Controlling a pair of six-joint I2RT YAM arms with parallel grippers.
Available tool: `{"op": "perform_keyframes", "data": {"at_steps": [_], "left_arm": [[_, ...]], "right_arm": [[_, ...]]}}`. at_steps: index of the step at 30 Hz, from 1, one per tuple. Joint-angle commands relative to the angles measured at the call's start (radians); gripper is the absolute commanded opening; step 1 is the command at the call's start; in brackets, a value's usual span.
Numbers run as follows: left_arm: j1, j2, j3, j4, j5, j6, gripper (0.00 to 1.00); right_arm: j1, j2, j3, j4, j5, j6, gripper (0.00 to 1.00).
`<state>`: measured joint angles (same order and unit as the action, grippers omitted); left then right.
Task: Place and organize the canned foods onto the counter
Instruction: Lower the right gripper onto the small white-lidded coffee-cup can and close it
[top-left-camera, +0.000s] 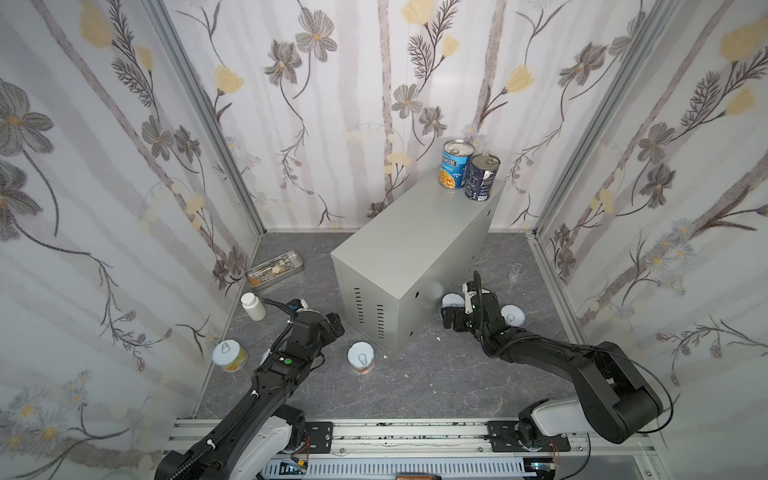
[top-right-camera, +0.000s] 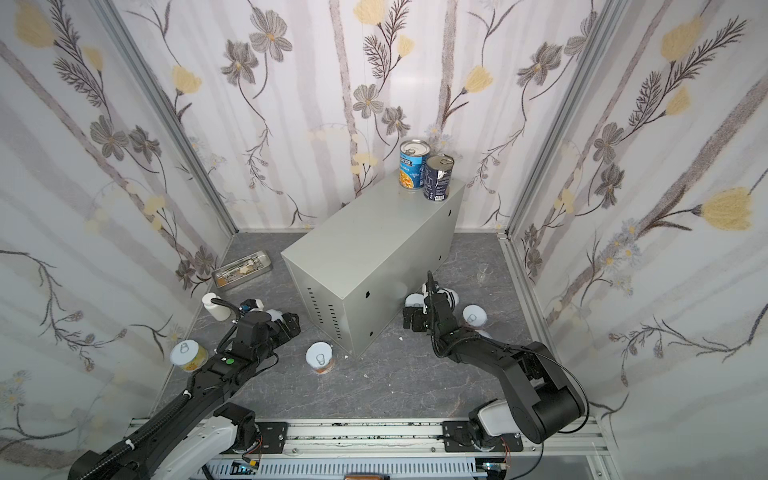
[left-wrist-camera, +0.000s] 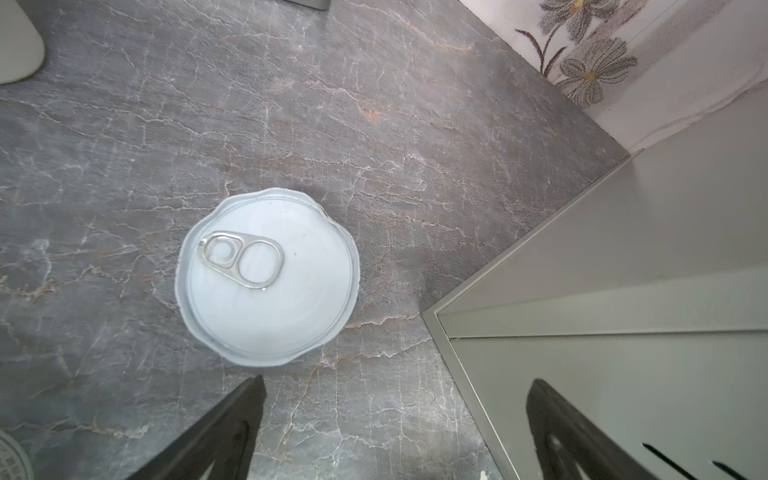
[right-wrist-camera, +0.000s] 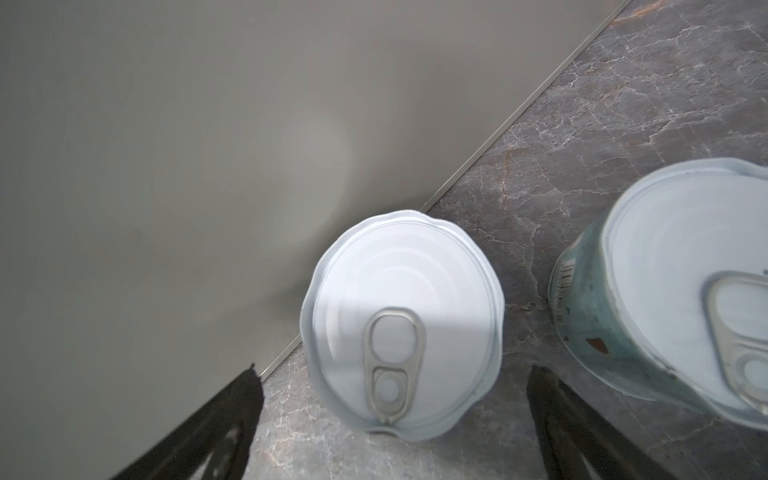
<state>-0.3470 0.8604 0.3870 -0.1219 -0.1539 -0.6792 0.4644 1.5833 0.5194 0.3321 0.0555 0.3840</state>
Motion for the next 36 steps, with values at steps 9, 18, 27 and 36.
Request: {"op": "perform_keyframes", "data": {"at_steps": [9,18,27,36], "left_arm": [[0.000,0.048,0.016,0.079,-0.010,0.027,1.00],[0.000,0.067,0.022,0.087,-0.011,0.035,1.00],[0.000,0.085,0.030,0.089,-0.007,0.043,1.00],[0.000,0.089,0.040,0.087,-0.003,0.049,1.00]], "right_arm": [[0.000,0.111,0.036,0.086,0.089,0.022,1.00],[0.000,0.134,0.058,0.053,0.198,0.067,0.94],[0.000,0.169,0.080,0.071,0.209,0.072,0.89],[-0.002,0.219,0.102,0.102,0.210,0.073,0.87]]}}
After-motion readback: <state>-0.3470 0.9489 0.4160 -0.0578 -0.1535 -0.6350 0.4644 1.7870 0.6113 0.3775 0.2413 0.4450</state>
